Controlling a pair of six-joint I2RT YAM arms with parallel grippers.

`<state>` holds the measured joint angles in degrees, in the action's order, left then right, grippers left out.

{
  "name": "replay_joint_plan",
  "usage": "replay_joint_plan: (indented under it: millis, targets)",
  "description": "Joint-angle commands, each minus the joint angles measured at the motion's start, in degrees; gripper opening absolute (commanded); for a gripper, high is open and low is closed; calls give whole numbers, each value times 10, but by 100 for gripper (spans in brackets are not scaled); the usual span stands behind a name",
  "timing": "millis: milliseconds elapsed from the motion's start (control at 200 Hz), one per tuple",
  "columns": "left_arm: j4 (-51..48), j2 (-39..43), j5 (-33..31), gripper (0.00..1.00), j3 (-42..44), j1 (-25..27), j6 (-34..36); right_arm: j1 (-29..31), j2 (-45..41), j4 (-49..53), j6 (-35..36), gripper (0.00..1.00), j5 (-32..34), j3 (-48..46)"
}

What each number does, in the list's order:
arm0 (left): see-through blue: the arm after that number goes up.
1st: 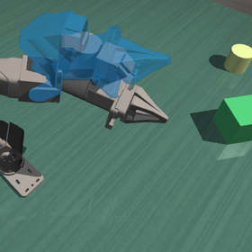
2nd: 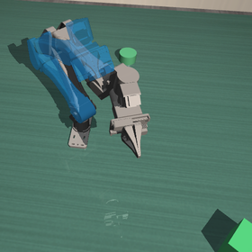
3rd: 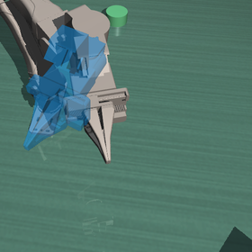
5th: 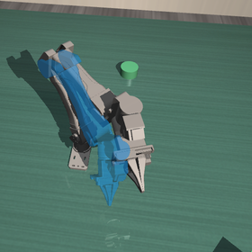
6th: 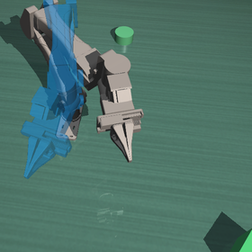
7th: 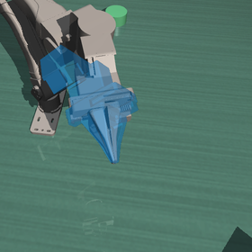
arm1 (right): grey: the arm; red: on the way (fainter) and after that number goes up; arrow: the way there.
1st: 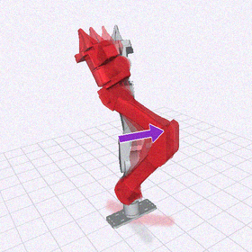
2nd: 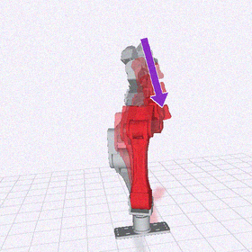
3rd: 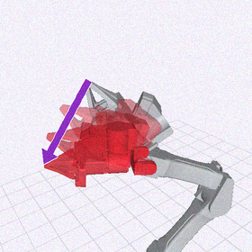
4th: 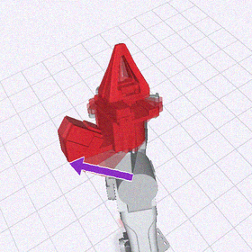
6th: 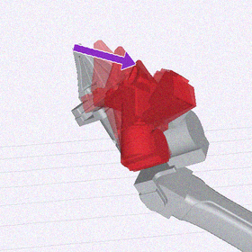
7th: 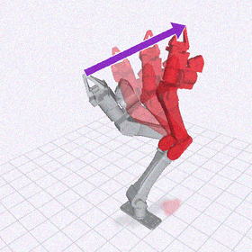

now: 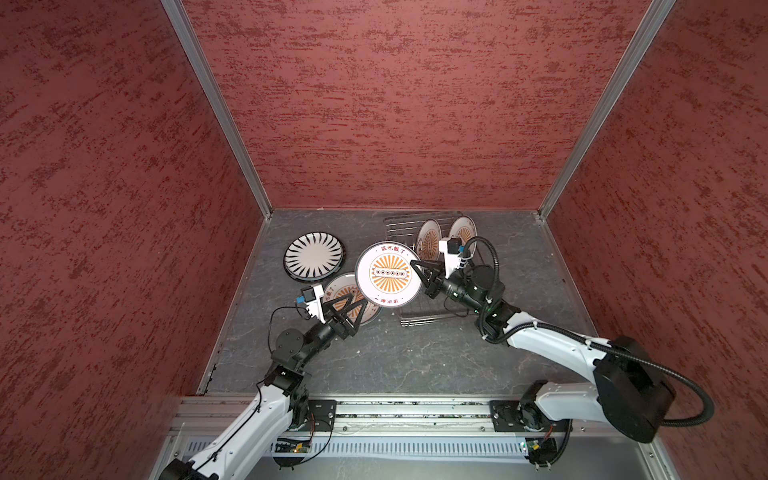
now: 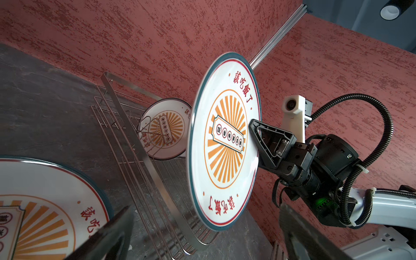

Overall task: Unload the plates from the dish rack
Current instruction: 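Carry the sunburst plate toward the left gripper, then grasp the sunburst plate rim with the left gripper beside the right gripper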

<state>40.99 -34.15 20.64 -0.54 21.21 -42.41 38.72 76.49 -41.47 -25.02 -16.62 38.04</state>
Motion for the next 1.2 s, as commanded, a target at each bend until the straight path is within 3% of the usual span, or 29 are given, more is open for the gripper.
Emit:
replay_joint_plan:
  millis: [0, 115, 256, 526, 1193]
  targets:
    - [14, -20, 5, 93, 9, 1, -1, 0, 5, -81, -17, 0, -51, -3]
    - [40, -49, 13, 83, 7, 3, -4, 2, 11, -99, -6, 0, -56, -10]
    - [42, -66, 7, 62, 5, 2, -7, 6, 16, -115, 11, 0, -42, -22]
    - [55, -50, 15, 42, 13, 2, -13, 9, 40, -128, 15, 0, -41, -18]
    - [65, -76, 28, 11, 5, 9, -21, 19, 51, -137, 18, 0, -50, -13]
